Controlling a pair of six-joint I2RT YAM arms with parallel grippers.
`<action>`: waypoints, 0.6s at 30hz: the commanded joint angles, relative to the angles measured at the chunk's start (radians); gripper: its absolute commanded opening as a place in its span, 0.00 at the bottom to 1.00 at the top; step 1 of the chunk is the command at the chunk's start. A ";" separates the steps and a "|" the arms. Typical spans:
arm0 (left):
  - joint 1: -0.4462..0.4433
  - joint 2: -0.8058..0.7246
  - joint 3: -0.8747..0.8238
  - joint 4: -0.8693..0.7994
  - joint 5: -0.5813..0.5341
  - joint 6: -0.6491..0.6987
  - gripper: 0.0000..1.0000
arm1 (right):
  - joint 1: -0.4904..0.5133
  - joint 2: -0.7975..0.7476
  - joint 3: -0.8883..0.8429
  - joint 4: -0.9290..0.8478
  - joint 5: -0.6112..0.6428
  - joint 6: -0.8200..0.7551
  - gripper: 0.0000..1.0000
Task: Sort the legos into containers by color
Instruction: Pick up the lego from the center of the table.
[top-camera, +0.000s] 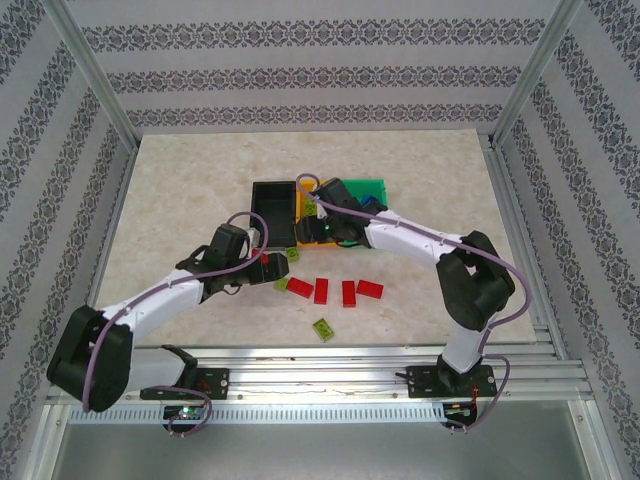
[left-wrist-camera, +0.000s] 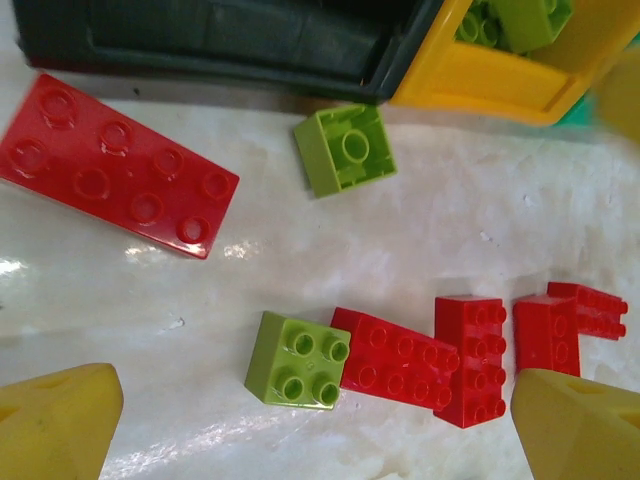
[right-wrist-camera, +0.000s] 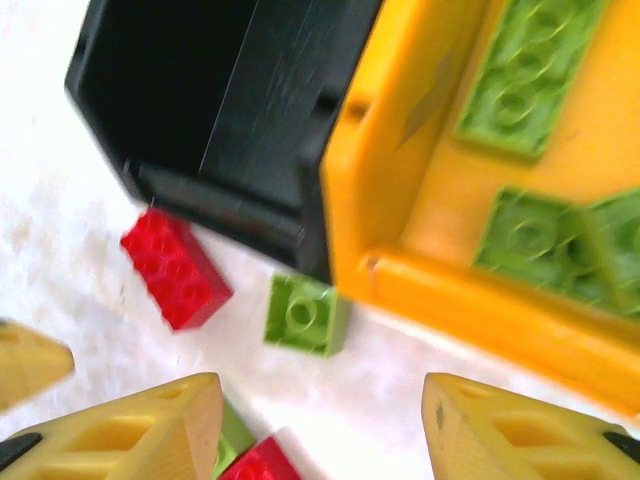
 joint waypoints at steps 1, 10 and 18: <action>-0.006 -0.022 0.001 -0.035 -0.071 0.003 1.00 | 0.042 -0.007 -0.028 0.023 0.022 0.004 0.56; 0.034 -0.077 -0.021 -0.061 -0.081 0.008 1.00 | 0.074 0.091 0.028 0.009 0.025 -0.008 0.56; 0.043 -0.148 -0.072 -0.037 -0.103 -0.030 1.00 | 0.085 0.163 0.102 -0.026 0.028 -0.006 0.57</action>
